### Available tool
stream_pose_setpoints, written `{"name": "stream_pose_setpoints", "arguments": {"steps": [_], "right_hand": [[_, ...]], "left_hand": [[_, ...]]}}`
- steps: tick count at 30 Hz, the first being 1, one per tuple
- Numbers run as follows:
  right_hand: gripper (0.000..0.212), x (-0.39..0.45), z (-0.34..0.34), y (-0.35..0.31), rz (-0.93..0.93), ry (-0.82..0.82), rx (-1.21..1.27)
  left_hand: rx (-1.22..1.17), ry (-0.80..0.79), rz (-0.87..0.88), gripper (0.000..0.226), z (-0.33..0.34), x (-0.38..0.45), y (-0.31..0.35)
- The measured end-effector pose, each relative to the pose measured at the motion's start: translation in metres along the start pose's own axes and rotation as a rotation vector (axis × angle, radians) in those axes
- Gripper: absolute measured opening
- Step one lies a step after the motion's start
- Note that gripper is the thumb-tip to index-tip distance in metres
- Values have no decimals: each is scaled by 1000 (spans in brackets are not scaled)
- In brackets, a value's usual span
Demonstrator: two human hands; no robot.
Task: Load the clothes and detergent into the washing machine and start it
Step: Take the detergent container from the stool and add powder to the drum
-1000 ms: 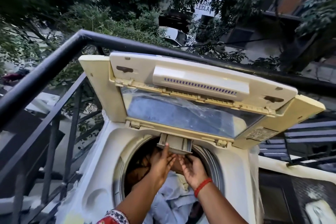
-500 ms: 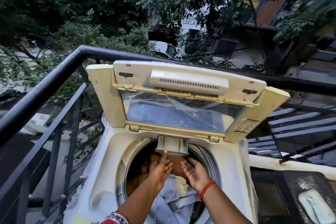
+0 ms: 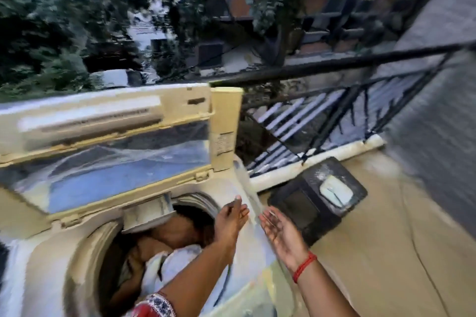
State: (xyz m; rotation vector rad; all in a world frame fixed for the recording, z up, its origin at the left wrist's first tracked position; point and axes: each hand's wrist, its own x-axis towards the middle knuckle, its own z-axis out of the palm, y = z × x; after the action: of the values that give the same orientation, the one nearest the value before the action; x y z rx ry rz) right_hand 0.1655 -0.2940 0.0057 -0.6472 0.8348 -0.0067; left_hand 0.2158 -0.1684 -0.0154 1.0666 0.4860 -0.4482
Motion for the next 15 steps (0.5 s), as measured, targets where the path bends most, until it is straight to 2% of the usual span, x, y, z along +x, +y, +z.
{"name": "stream_pose_setpoints", "arguments": {"steps": [4,8,11,13,15], "right_hand": [[19,3,-44,-57,-135,-10,37],[17,30,-103,-111,-196,89,38],[19,72,-163,-147,-188,195,42],[22,79,-175,-154,-184,238,31],[24,110,-210,-177,-178,292,32]], "left_hand": [[227,-155,13,15,75,3,-22],[480,-266,30,21,144,19,-51],[561,-290,-29,29,193,53,-91],[625,-291,-55,39,193,73,-101],[680,-284,-87,37,220,109,-135]]}}
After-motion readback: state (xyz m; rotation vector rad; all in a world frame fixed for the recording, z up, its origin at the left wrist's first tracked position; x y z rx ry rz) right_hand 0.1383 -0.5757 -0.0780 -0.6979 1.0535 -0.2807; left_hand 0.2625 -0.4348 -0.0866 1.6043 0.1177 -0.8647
